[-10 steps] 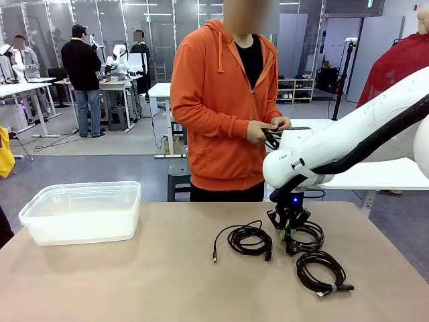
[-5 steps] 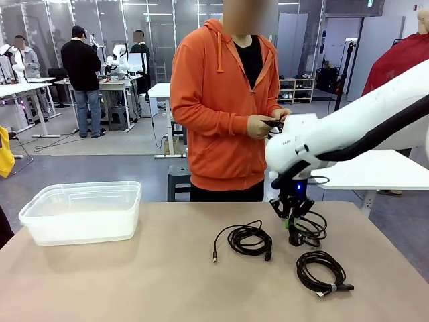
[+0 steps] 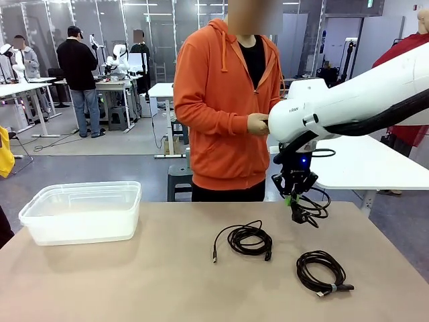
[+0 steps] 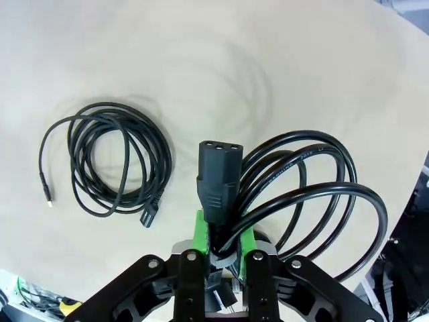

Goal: Organize and store the cables.
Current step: Place the Power Cable into the Organizing box.

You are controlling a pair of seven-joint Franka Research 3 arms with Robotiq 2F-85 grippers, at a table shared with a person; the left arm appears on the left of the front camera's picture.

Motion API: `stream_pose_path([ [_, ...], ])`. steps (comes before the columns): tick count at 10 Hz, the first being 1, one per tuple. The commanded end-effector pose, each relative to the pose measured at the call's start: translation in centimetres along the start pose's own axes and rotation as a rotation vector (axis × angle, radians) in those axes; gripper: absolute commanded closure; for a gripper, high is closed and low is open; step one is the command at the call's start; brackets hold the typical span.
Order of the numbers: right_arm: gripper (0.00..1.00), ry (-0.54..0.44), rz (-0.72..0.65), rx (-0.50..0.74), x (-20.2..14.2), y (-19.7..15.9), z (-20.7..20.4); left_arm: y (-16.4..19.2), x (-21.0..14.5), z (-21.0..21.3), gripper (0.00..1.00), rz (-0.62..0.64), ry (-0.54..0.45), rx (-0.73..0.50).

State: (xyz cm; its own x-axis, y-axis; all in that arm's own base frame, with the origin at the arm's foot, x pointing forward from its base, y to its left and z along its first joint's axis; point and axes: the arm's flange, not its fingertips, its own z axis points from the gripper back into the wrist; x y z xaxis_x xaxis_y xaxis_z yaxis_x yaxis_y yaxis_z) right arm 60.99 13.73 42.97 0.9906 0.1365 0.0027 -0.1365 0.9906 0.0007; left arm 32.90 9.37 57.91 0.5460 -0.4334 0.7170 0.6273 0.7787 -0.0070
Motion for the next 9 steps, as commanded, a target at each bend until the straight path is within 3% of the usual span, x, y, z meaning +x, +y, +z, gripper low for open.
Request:
stream_pose_path([
  [1,1.0,0.004,-0.014,-0.011,-0.1,0.3,-0.1,-0.1,-0.1,0.0,0.0,-0.012,0.001,-0.008],
  [7,1.0,0.004,-0.014,-0.011,-0.1,0.3,-0.1,-0.1,-0.1,0.0,0.0,-0.012,0.001,-0.008],
  [8,0.79,0.005,0.003,0.0,0.0,0.1,-0.2,-0.1,-0.1,0.0,0.0,-0.012,0.001,-0.008],
  [9,0.79,0.015,0.017,-0.023,0.0,1.2,1.2,-0.1,-0.1,0.0,0.0,-0.012,0.001,-0.008],
])
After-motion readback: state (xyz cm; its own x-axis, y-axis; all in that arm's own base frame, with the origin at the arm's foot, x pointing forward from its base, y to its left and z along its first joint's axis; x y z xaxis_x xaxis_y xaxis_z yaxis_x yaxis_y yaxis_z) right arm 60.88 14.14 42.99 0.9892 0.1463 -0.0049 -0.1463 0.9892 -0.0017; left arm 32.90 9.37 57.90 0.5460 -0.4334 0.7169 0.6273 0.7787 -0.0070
